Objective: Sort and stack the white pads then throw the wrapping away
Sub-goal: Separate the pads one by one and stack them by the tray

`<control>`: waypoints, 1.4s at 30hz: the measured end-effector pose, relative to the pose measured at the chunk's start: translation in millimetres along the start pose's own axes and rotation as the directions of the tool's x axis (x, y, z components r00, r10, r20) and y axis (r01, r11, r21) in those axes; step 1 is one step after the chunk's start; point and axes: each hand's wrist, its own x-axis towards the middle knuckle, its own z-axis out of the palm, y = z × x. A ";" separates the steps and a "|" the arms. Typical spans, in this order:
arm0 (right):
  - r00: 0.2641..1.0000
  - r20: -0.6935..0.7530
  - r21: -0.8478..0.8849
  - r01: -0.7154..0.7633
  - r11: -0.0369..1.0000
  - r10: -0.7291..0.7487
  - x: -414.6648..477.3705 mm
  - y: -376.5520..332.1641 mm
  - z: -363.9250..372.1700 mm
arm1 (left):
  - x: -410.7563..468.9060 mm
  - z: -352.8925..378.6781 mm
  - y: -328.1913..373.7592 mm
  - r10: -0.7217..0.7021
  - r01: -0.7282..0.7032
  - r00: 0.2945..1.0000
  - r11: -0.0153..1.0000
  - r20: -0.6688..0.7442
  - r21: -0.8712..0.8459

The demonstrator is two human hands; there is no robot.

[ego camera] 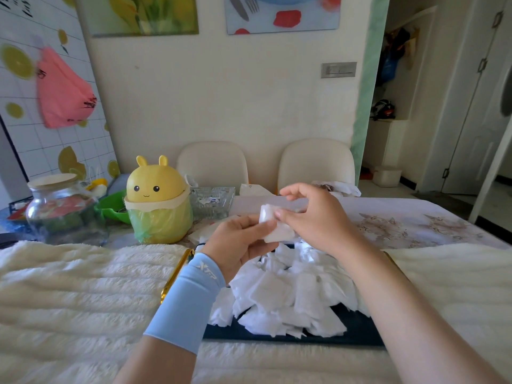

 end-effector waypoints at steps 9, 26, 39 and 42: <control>0.967 0.203 0.206 -0.197 0.959 0.155 1.5 6.6 -8.5 | 1.6 -4.6 -2.5 0.000 0.009 0.998 0.988 -0.062 0.155; 0.931 0.349 -0.069 -0.085 0.994 0.103 -3.7 -0.7 -34.6 | 12.0 -14.2 -7.7 0.030 0.000 0.928 0.997 -0.371 0.080; 0.977 0.213 0.078 -0.025 0.997 0.008 -3.5 -4.9 -9.8 | 5.4 -3.1 -3.2 0.044 -0.052 0.990 0.997 -0.131 -0.060; 0.981 0.190 0.056 0.032 0.998 -0.042 -3.6 -4.0 -11.5 | 8.2 -5.9 -4.8 0.005 -0.033 0.982 0.989 -0.189 -0.141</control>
